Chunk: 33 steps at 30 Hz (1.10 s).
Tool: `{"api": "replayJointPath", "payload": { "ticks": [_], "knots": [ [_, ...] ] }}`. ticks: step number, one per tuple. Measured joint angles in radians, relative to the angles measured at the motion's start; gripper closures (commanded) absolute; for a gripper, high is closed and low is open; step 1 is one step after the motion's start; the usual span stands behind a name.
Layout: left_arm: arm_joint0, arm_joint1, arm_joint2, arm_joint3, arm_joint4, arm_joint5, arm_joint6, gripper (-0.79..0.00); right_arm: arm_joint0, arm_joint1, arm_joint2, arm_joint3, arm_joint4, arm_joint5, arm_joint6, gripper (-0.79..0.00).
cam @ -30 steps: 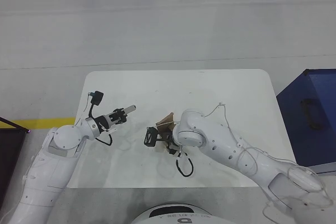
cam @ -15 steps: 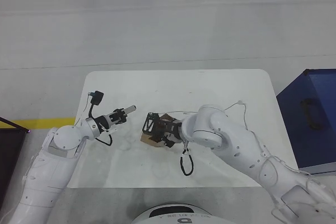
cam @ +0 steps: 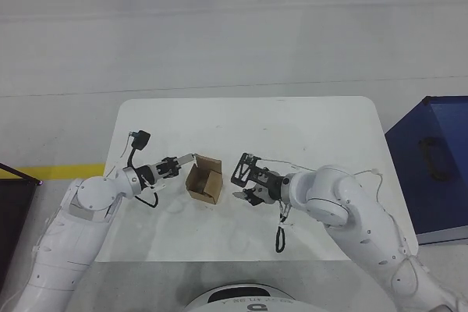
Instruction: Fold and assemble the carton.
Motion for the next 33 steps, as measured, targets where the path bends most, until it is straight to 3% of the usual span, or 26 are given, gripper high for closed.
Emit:
{"api": "replayJointPath", "payload": {
  "ticks": [5, 17, 20, 24, 25, 28, 33],
  "knots": [
    [-0.023, 0.0, 0.034, 0.01, -0.004, -0.002, -0.086, -0.785, -0.054, 0.013, 0.057, 0.014, 0.005, -0.014, -0.062, -0.431],
    [-0.136, -0.031, 0.182, 0.056, -0.05, 0.003, -0.103, -0.785, -0.151, 0.038, 0.164, -0.012, 0.001, -0.061, -0.169, -0.342],
    [-0.145, -0.03, 0.174, 0.079, -0.05, 0.004, -0.092, -0.785, -0.161, 0.041, 0.178, -0.007, 0.005, -0.057, -0.19, -0.332],
    [-0.105, -0.011, 0.096, 0.083, -0.02, 0.007, -0.086, -0.748, -0.166, 0.043, 0.185, 0.009, 0.016, -0.061, -0.216, -0.329],
    [-0.086, -0.004, 0.069, 0.072, -0.007, 0.013, -0.091, -0.708, -0.165, 0.043, 0.183, 0.014, 0.018, -0.065, -0.221, -0.329],
    [-0.047, 0.008, 0.028, 0.035, 0.029, 0.037, -0.115, -0.394, -0.153, 0.042, 0.169, 0.028, 0.024, -0.073, -0.23, -0.326],
    [-0.046, 0.012, 0.057, 0.004, 0.096, 0.065, -0.157, -0.209, -0.123, 0.039, 0.136, 0.05, 0.031, -0.078, -0.234, -0.326]
  ]
}}
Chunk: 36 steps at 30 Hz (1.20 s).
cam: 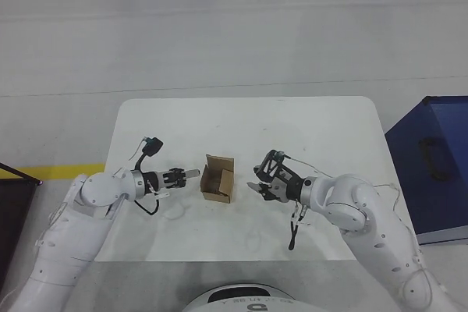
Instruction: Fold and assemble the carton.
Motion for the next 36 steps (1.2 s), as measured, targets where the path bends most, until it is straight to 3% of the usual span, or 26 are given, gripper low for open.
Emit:
{"api": "replayJointPath", "payload": {
  "ticks": [4, 15, 21, 27, 36],
  "knots": [
    [-0.043, -0.008, 0.051, 0.012, 0.022, 0.03, -0.003, -0.197, 0.018, -0.001, -0.014, 0.017, 0.007, 0.001, 0.004, -0.329],
    [-0.157, -0.03, 0.156, 0.07, 0.025, 0.03, -0.014, -0.296, 0.0, 0.01, 0.021, 0.017, 0.018, -0.002, 0.003, -0.332],
    [-0.181, -0.037, 0.192, 0.086, 0.038, 0.031, -0.026, -0.311, -0.007, 0.009, 0.0, 0.066, 0.016, 0.005, -0.014, -0.246],
    [-0.202, -0.045, 0.228, 0.085, 0.039, 0.036, -0.023, -0.345, 0.039, -0.005, -0.061, 0.195, 0.084, 0.037, -0.037, -0.268],
    [-0.209, -0.05, 0.253, 0.077, 0.044, 0.033, -0.016, -0.382, 0.072, -0.012, -0.093, 0.251, 0.12, 0.047, -0.034, -0.292]
  ]
}}
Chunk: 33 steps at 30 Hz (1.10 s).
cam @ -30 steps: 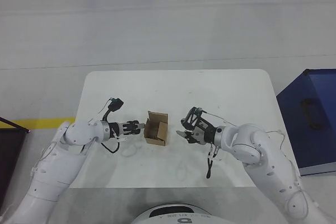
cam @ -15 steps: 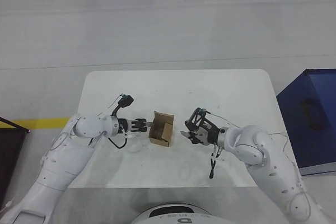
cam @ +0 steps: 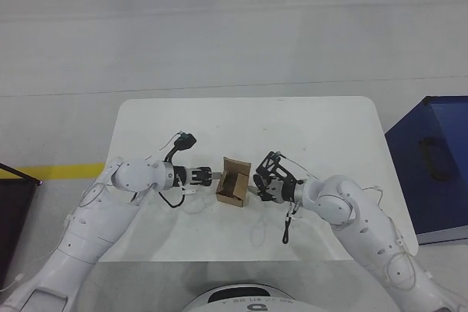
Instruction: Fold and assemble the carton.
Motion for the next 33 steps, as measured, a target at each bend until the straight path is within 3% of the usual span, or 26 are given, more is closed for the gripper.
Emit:
{"api": "replayJointPath", "payload": {
  "ticks": [7, 14, 16, 26, 28, 29, 31, 32, 33],
  "knots": [
    [-0.004, -0.005, 0.022, -0.003, 0.0, 0.006, 0.003, -0.379, 0.006, 0.0, -0.008, 0.005, 0.0, 0.003, 0.002, -0.296],
    [-0.019, -0.011, 0.049, 0.005, 0.008, 0.012, -0.007, -0.037, -0.001, 0.004, -0.007, -0.004, -0.002, 0.001, 0.001, -0.302],
    [-0.025, -0.012, 0.055, 0.007, 0.013, 0.016, -0.012, 0.0, -0.005, 0.005, -0.004, -0.007, -0.002, 0.0, 0.0, -0.308],
    [-0.055, -0.015, 0.076, -0.001, 0.056, 0.033, -0.037, 0.0, -0.052, 0.024, 0.058, -0.074, -0.058, -0.061, -0.062, -0.376],
    [-0.059, -0.014, 0.073, -0.008, 0.065, 0.039, -0.039, 0.0, -0.072, 0.031, 0.083, -0.094, -0.084, -0.088, -0.098, -0.502],
    [-0.06, -0.013, 0.071, -0.012, 0.067, 0.041, -0.038, 0.0, -0.081, 0.033, 0.093, -0.1, -0.097, -0.099, -0.113, -0.69],
    [-0.06, -0.012, 0.063, -0.023, 0.073, 0.042, -0.034, -0.289, -0.099, 0.038, 0.114, -0.113, -0.125, -0.115, -0.145, -0.773],
    [-0.059, -0.01, 0.058, -0.027, 0.076, 0.043, -0.031, -0.619, -0.105, 0.04, 0.121, -0.119, -0.134, -0.12, -0.156, -0.779],
    [-0.057, -0.009, 0.051, -0.03, 0.079, 0.042, -0.025, -0.785, -0.109, 0.041, 0.126, -0.123, -0.145, -0.127, -0.164, -0.779]
  ]
}}
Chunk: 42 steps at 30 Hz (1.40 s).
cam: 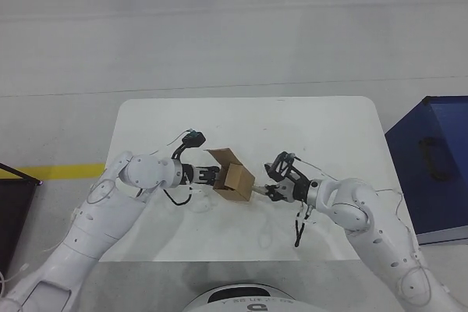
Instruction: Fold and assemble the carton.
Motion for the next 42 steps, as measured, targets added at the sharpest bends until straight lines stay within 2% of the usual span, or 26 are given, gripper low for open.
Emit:
{"api": "replayJointPath", "payload": {
  "ticks": [4, 10, 13, 16, 21, 25, 29, 35, 38, 42],
  "knots": [
    [0.021, 0.011, -0.049, -0.01, 0.014, -0.003, 0.033, -0.785, -0.004, 0.004, 0.007, -0.02, -0.042, -0.031, -0.025, -0.785],
    [0.084, 0.03, -0.133, -0.041, -0.014, -0.025, 0.043, -0.785, 0.024, 0.001, -0.045, -0.03, -0.15, -0.072, -0.076, -0.785],
    [0.129, 0.044, -0.177, -0.061, -0.007, -0.042, 0.031, -0.785, 0.048, -0.004, -0.071, -0.055, -0.203, -0.062, -0.102, -0.785],
    [0.178, 0.057, -0.208, -0.092, 0.022, -0.061, -0.009, -0.785, 0.075, -0.009, -0.091, -0.071, -0.233, -0.043, -0.116, -0.751],
    [0.244, 0.072, -0.24, -0.147, 0.039, -0.089, -0.04, -0.785, 0.129, -0.018, -0.126, -0.08, -0.287, -0.022, -0.133, -0.745],
    [0.274, 0.076, -0.233, -0.181, 0.049, -0.101, -0.052, -0.785, 0.183, -0.027, -0.176, -0.058, -0.376, -0.04, -0.163, -0.748],
    [0.27, 0.073, -0.196, -0.183, 0.085, -0.088, -0.053, -0.785, 0.218, -0.034, -0.214, -0.032, -0.418, -0.06, -0.177, -0.736],
    [0.235, 0.062, -0.137, -0.154, 0.117, -0.049, -0.023, -0.785, 0.262, -0.045, -0.248, 0.02, -0.381, -0.093, -0.154, -0.631],
    [0.212, 0.056, -0.122, -0.139, 0.124, -0.02, 0.004, -0.785, 0.279, -0.047, -0.268, 0.035, -0.341, -0.151, -0.114, -0.61],
    [0.194, 0.051, -0.121, -0.117, 0.115, 0.017, 0.04, -0.785, 0.277, -0.038, -0.282, 0.025, -0.268, -0.292, -0.024, -0.597]
  ]
}}
